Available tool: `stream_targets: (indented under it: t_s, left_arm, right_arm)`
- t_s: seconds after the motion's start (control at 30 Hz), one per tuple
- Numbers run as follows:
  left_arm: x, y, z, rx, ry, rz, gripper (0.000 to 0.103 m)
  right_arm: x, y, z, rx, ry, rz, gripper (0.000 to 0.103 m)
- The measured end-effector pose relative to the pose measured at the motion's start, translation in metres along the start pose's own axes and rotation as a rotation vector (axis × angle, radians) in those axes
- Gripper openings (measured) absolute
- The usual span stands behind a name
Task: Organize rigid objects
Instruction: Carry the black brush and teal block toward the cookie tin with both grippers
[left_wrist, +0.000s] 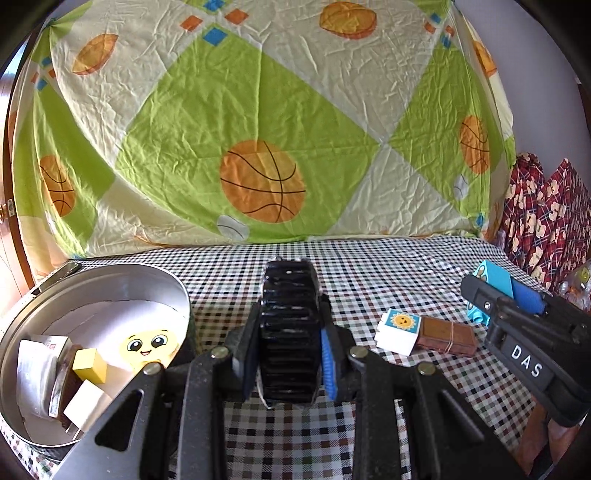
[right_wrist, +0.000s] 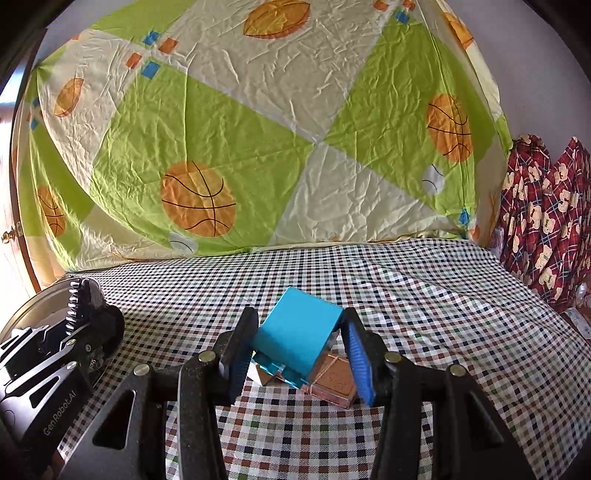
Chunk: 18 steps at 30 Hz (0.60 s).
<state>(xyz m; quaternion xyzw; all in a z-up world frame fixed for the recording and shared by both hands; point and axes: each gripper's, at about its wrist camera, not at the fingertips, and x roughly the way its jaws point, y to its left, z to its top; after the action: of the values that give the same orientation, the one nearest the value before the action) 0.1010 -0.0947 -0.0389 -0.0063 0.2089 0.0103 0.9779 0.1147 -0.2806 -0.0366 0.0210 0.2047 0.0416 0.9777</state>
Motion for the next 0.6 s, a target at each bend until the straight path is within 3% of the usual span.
stream_targets:
  t_s: [0.6]
  left_arm:
    - [-0.024, 0.017, -0.003, -0.023, -0.082, 0.051, 0.026]
  right_arm:
    - [-0.010, 0.022, -0.003, -0.029, -0.032, 0.020, 0.049]
